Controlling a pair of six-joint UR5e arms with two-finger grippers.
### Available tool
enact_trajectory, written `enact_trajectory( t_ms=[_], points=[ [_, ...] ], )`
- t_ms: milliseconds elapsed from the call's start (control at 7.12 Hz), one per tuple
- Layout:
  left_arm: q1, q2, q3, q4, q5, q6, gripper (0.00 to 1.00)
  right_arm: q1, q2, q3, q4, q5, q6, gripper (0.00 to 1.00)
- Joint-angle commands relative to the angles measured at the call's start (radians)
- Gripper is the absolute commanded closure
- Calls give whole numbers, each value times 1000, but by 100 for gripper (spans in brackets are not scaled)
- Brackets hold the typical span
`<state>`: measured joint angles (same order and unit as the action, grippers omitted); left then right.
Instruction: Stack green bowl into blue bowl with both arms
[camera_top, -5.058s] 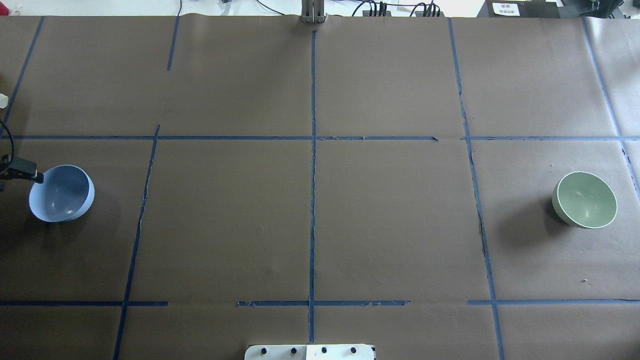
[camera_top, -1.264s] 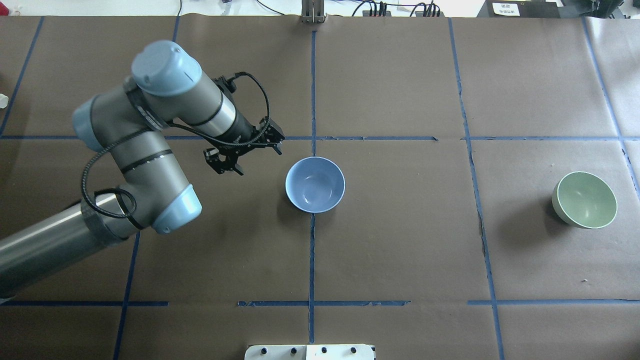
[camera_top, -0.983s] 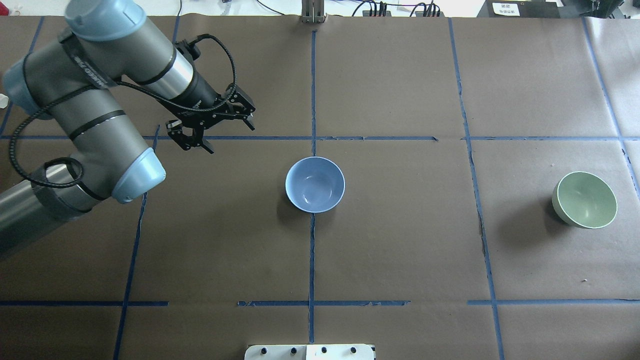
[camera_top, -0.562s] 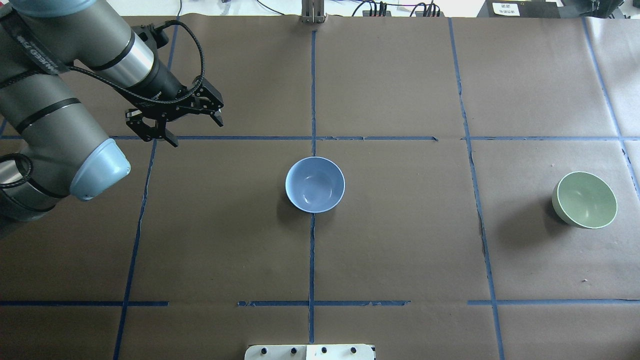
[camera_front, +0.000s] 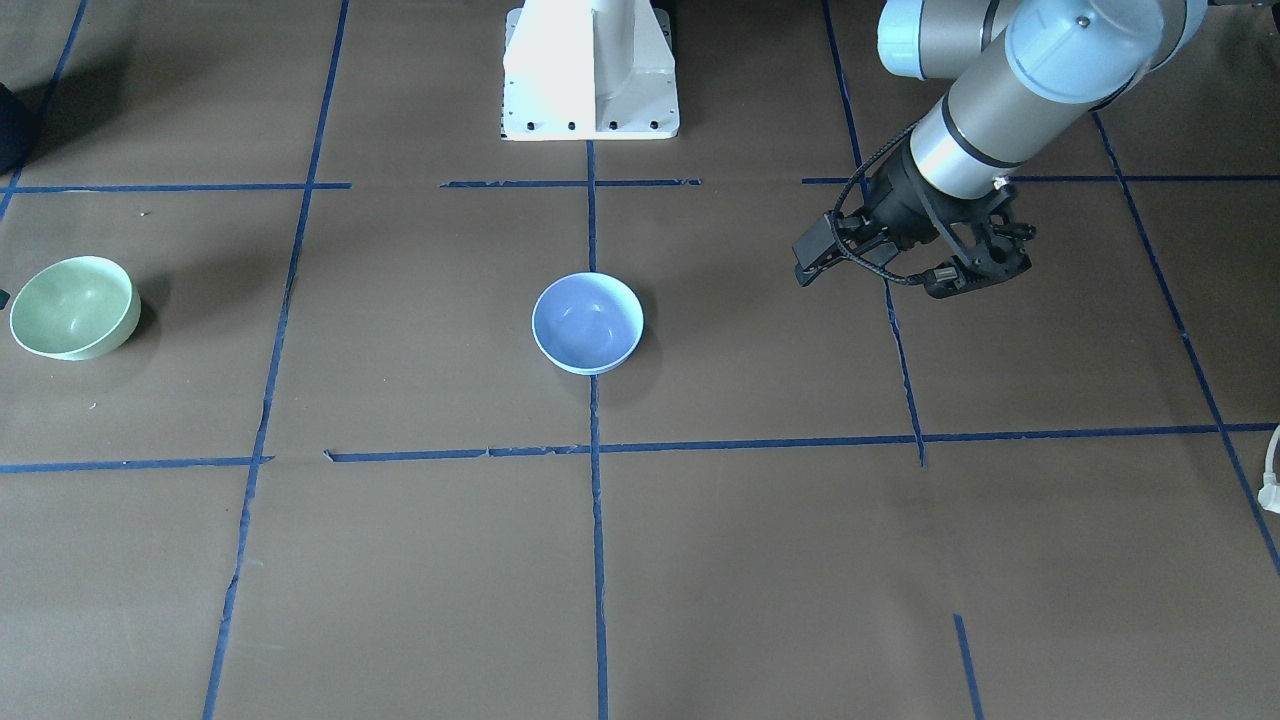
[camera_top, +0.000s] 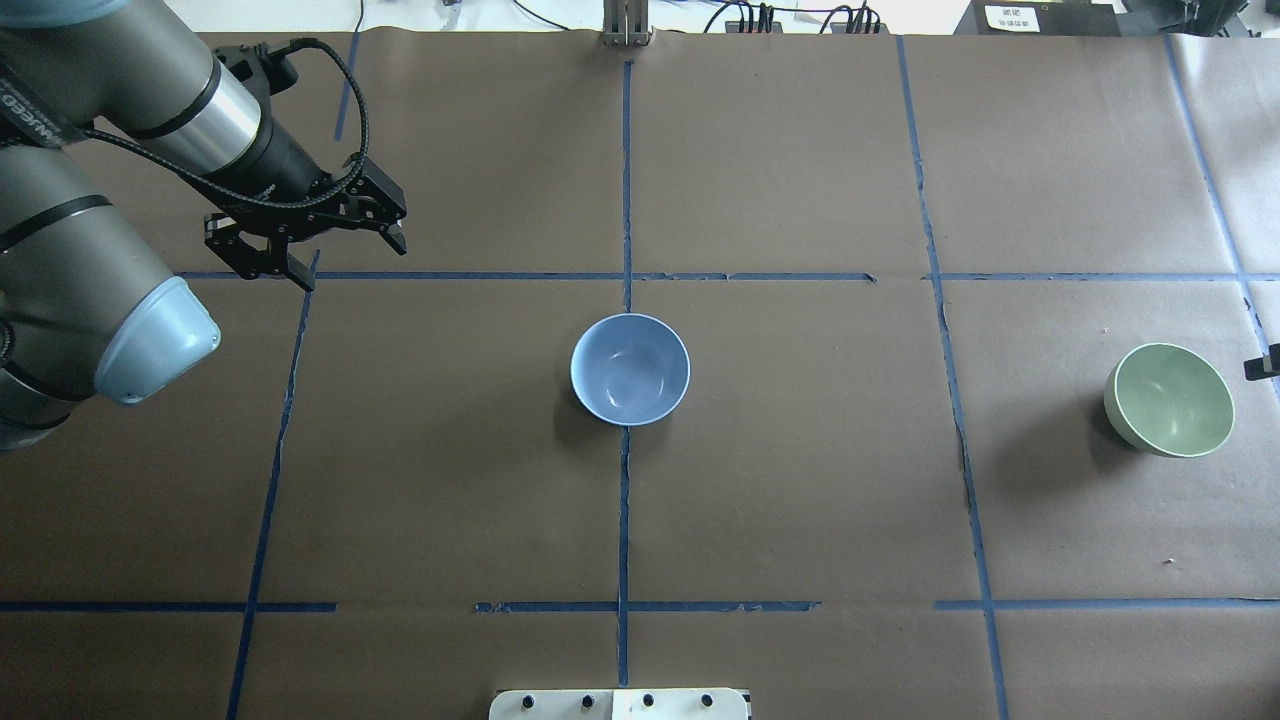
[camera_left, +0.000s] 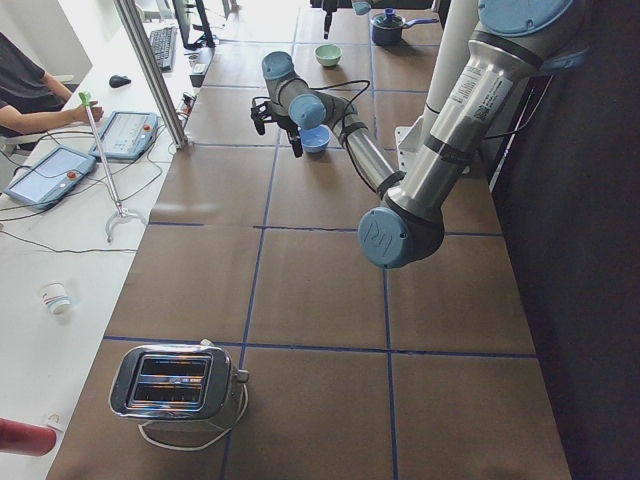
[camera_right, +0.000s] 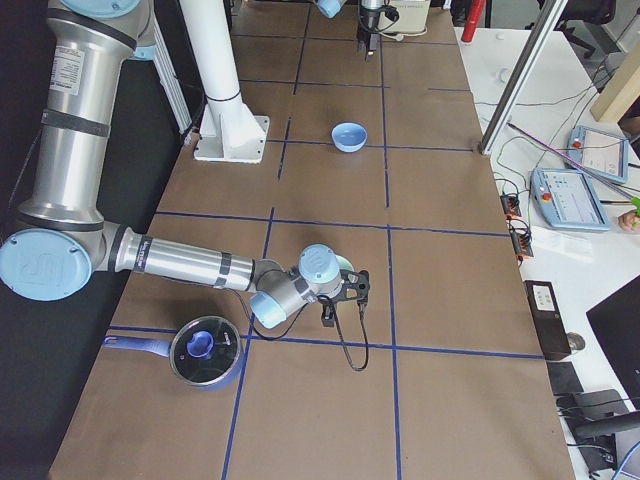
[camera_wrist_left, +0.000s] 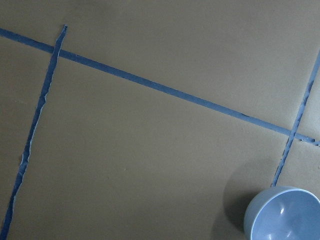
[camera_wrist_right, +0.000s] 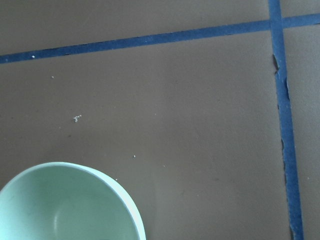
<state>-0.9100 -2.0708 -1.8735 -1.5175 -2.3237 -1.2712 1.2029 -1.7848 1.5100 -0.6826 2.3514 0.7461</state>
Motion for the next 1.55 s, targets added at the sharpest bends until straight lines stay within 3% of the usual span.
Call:
enact_trajectory(
  t_ms=[0, 281, 421, 562, 702, 1124, 1405],
  points=[
    [3, 3, -3, 0, 9, 1, 0, -52, 19, -11, 17, -15, 45, 0],
    [2, 1, -3, 0, 9, 1, 0, -88, 19, -16, 17, -24, 44, 4],
    [2, 3, -3, 0, 9, 1, 0, -88, 19, -16, 17, -24, 44, 51],
    [2, 5, -1, 0, 9, 1, 0, -88, 19, -16, 17, -21, 39, 87],
    [2, 17, -1, -1, 10, 1, 0, -88, 19, -16, 18, -20, 33, 99],
    [0, 24, -1, -1, 20, 3, 0, -82, 22, -7, 92, 23, 44, 100],
    [-1, 41, -3, -1, 20, 9, 0, -26, 147, -1, 100, 139, 159, 100]
  ],
)
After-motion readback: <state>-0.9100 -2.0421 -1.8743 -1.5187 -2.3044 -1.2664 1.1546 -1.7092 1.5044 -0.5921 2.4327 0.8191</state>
